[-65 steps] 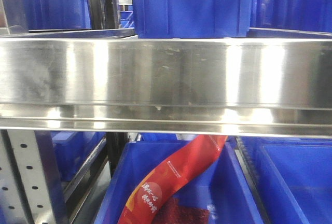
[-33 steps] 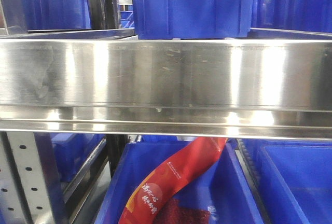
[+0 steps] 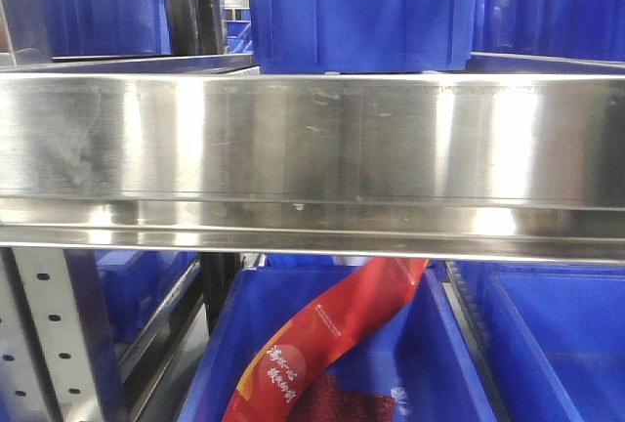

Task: Stack two boxes on right shelf middle
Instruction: 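Raise the held boxes up to the middle roller shelf, then push the boxes onto the middle shelf rollers with both grippers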

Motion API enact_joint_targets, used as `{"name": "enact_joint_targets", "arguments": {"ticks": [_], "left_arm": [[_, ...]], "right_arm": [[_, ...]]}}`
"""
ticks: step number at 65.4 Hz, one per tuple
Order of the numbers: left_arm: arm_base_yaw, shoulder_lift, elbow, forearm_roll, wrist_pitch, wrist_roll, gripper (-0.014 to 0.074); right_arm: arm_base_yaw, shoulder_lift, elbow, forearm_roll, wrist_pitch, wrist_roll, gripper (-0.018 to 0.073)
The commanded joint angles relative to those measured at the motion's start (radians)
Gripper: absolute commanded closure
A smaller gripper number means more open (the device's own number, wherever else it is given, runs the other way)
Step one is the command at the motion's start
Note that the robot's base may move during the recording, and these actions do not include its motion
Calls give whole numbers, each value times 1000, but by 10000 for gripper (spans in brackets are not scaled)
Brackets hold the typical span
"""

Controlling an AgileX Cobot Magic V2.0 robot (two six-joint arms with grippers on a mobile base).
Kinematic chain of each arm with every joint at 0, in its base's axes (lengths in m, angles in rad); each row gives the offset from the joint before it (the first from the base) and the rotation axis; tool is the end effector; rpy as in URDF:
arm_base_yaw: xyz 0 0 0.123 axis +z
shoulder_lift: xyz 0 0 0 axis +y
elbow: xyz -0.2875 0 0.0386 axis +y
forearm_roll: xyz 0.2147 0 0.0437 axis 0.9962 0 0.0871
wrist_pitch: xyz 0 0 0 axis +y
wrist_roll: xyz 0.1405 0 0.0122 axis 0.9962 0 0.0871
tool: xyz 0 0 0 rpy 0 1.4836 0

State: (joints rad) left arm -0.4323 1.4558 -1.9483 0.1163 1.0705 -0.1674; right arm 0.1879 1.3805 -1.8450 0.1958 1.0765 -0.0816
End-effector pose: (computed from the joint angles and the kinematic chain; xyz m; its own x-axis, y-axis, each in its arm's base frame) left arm 0.2764 -0.1117 0.4872 -0.4603 0.0906 -0.8831 0.2857 0.9570 -0.0508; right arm 0.2673 0.0754 0.4792 -0.4893 -0.0808 -0.8684 -0.3244 0.9411 0.0952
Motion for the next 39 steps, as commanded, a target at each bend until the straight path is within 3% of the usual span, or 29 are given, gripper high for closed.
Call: {"name": "enact_joint_targets", "arguments": {"ticks": [1, 10, 24, 39], "left_arm": [[2, -17, -11, -15, -49, 0, 708], [2, -17, -11, -26, -26, 0, 708], [2, 19, 28, -31, 111, 0, 708], [2, 100, 87, -9, 116, 0, 708]], "right_arm": [[-4, -5, -13, -13, -68, -13, 711], [-4, -5, -13, -5, -74, -13, 711], [-4, 23, -4, -5, 107, -13, 711], [-4, 75, 91, -5, 96, -13, 711]]}}
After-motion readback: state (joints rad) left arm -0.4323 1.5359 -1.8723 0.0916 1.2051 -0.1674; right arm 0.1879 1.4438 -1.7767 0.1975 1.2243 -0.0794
